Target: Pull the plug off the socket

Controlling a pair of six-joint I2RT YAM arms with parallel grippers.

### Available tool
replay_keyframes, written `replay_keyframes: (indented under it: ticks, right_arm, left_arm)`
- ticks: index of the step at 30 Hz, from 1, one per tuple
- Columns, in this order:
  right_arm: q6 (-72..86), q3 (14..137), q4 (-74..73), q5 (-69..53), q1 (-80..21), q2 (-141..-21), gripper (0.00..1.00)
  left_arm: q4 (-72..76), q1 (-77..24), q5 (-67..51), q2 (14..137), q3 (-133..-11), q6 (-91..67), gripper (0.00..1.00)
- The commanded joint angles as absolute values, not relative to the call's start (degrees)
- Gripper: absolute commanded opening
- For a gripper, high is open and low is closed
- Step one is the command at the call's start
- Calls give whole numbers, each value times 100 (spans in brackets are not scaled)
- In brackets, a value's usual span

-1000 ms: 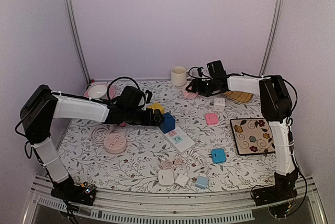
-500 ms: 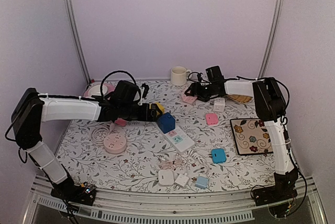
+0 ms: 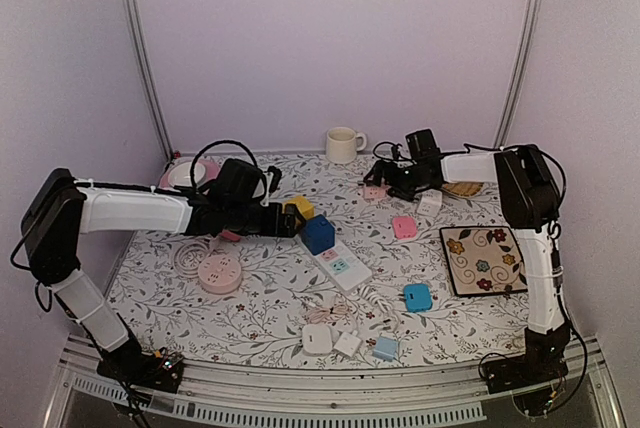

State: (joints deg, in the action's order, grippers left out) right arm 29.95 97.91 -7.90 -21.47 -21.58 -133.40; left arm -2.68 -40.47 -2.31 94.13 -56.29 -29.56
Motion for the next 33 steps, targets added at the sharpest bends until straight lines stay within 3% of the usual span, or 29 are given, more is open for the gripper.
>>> replay_keyframes:
  ticks: [1, 17, 33]
  right_arm:
    - [2880, 9606, -860, -1892, -2118, -12810, 98]
    - [2244, 8862, -1209, -1002, -3028, -11653, 99]
    - [1831, 8893, -1821, 195, -4802, -11493, 98]
  left_arm:
    - [-240, -3912, -233, 9279, -5512, -2908, 92]
    - [574, -2986, -1267, 9384, -5144, -3447, 92]
    - [642, -2740, -1107, 10179, -5866, -3459, 92]
